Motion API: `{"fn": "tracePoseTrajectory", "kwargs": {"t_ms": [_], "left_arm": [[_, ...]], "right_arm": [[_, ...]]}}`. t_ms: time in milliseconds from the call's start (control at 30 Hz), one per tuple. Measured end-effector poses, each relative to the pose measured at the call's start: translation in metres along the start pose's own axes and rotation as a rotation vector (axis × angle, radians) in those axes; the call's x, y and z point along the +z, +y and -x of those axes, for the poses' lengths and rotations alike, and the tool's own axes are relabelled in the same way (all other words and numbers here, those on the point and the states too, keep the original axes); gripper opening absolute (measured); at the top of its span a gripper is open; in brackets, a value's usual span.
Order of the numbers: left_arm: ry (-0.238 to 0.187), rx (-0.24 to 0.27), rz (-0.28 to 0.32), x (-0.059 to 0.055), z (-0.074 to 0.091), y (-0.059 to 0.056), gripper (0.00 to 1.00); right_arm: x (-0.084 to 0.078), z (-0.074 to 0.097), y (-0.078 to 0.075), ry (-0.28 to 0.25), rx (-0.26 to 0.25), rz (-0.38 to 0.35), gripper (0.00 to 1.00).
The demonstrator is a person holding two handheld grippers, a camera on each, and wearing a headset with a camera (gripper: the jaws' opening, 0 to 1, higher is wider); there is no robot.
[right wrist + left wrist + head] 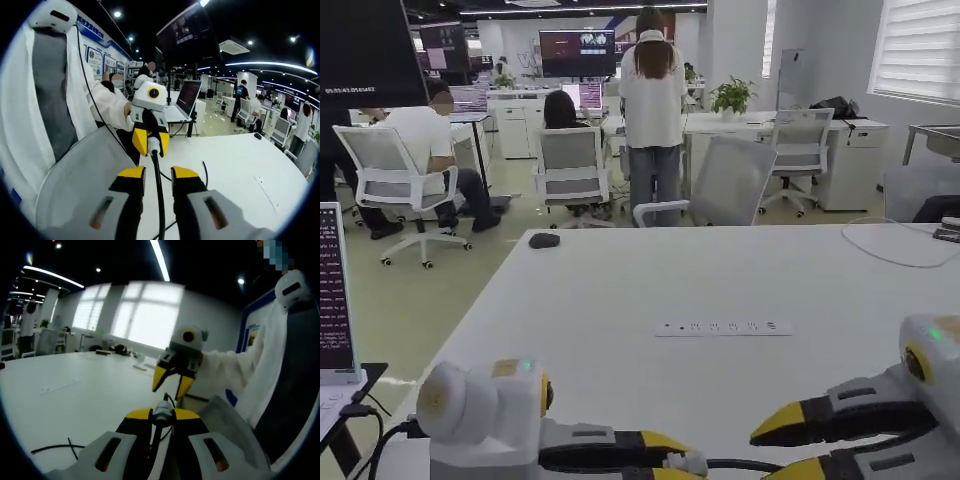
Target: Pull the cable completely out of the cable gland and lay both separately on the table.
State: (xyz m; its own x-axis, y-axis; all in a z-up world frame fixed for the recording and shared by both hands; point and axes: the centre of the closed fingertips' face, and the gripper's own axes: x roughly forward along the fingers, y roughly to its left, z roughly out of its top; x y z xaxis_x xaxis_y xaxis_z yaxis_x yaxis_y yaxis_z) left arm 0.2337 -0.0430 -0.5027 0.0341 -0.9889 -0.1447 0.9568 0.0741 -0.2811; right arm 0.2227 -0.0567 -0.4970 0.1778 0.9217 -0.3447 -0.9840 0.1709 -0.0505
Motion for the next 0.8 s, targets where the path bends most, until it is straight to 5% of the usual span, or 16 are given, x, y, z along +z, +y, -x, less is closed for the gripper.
{"fn": "tracePoseTrajectory", "kwargs": {"t_ms": [800], "left_arm": [[-0.01,-0.016,-0.007,0.003,0.001,-0.004,0.16]], "right_arm": [[0.001,-0.015,0.003,-0.018,0.056,0.018,0.03]]}}
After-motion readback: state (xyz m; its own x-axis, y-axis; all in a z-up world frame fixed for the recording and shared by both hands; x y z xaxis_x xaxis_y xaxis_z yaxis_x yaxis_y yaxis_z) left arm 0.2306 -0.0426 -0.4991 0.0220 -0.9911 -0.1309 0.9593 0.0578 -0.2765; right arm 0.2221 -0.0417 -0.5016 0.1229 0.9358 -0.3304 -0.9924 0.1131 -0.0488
